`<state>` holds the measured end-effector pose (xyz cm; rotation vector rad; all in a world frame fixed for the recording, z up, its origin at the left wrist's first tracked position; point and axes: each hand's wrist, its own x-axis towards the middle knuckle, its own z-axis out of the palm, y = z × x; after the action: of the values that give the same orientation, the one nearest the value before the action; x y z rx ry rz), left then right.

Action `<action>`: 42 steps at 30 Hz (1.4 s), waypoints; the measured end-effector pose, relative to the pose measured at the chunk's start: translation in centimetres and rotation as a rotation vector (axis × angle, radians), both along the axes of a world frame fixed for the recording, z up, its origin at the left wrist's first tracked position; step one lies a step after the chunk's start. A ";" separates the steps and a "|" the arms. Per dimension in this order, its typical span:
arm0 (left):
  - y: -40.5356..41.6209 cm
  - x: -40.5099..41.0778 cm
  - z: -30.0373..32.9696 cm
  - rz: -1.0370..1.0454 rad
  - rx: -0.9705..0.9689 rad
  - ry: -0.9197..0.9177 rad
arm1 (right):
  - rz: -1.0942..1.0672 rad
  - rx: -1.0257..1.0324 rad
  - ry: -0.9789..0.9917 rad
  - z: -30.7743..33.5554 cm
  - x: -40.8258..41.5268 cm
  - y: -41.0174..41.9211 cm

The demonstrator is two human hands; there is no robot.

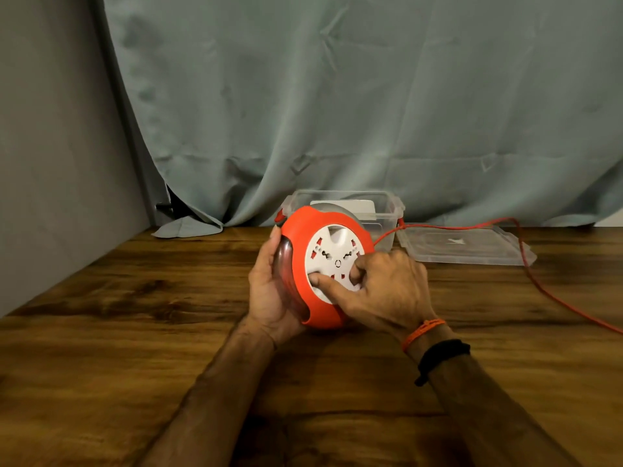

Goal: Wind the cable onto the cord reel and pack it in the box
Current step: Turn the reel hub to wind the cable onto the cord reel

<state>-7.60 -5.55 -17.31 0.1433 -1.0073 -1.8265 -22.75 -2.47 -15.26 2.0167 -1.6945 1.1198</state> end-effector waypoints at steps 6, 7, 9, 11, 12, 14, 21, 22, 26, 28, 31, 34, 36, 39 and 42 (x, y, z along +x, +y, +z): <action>-0.6 0.5 -0.6 -0.272 -0.003 -0.055 | 0.221 -0.109 -0.066 1.0 -2.2 0.0; -0.7 0.7 -0.8 -0.303 -0.013 -0.055 | 0.252 -0.102 -0.044 1.2 -2.5 0.1; -1.0 0.9 -1.1 -0.340 0.004 -0.056 | 0.279 -0.047 0.014 1.4 -2.6 0.2; -1.1 1.0 -1.3 -0.362 0.011 -0.063 | 0.266 0.006 0.081 1.4 -2.5 0.2; -1.1 1.0 -1.3 -0.372 0.009 -0.064 | 0.255 0.020 0.114 1.4 -2.5 0.2; -0.8 1.0 -1.0 -0.372 0.019 -0.069 | 0.234 0.023 0.169 1.2 -2.4 0.1; -0.1 0.7 -0.3 -0.272 0.087 -0.105 | 0.176 0.010 0.205 0.9 -2.5 0.0; -0.1 0.7 -0.3 -0.258 0.094 -0.107 | 0.166 0.001 0.210 0.9 -2.5 0.0; 0.3 0.5 0.0 -0.212 0.089 -0.118 | 0.114 -0.042 0.176 0.7 -2.7 0.1; 0.4 0.2 0.1 -0.150 0.057 -0.077 | 0.072 -0.062 0.125 0.5 -2.4 0.2; 0.4 -0.2 0.3 0.007 0.011 -0.004 | -0.017 -0.049 0.055 0.1 -1.3 0.0; 0.6 -0.2 0.3 0.037 0.018 -0.024 | -0.074 -0.004 0.050 -0.3 -0.6 -0.3; 0.6 -0.1 0.3 0.028 0.026 -0.040 | -0.074 -0.004 0.043 -0.3 -0.6 -0.2; 0.5 -0.1 0.2 0.025 0.029 -0.055 | -0.059 0.011 0.037 -0.2 -0.7 -0.3; 0.4 -0.2 0.0 0.034 0.019 -0.059 | -0.033 0.027 0.031 -0.2 -0.6 -0.1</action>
<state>-7.75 -5.17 -17.29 0.2263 -1.0228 -1.8107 -23.35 -2.61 -15.42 2.0041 -1.7298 1.0552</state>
